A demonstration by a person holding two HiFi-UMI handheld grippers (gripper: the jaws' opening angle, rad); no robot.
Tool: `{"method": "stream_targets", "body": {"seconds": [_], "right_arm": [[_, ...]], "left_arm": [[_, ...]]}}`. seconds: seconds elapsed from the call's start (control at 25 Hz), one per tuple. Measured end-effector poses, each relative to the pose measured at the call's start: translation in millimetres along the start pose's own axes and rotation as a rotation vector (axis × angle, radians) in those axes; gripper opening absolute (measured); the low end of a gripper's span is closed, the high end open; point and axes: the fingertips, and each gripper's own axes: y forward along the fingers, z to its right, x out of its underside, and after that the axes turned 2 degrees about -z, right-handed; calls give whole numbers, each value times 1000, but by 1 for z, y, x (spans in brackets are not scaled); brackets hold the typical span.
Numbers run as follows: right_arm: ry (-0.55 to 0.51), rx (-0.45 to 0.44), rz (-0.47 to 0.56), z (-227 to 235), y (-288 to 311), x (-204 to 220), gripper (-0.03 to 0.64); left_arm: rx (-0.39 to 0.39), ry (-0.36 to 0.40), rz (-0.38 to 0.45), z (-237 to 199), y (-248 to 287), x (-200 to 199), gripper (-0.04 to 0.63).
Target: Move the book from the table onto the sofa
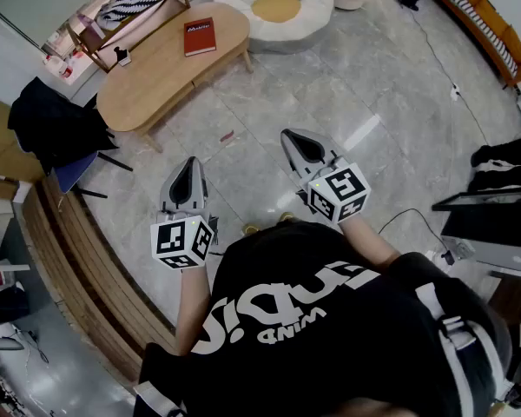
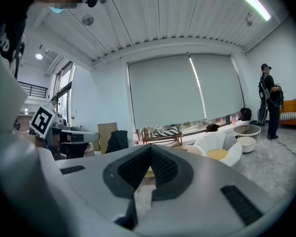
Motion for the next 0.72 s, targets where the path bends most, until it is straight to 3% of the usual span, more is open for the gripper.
{"method": "stream_targets", "body": {"seconds": [0.72], "right_arm": [[22,75,9,-13,33,18,0]], "left_arm": [[76,-10,-10,-35,17,12,6]]}}
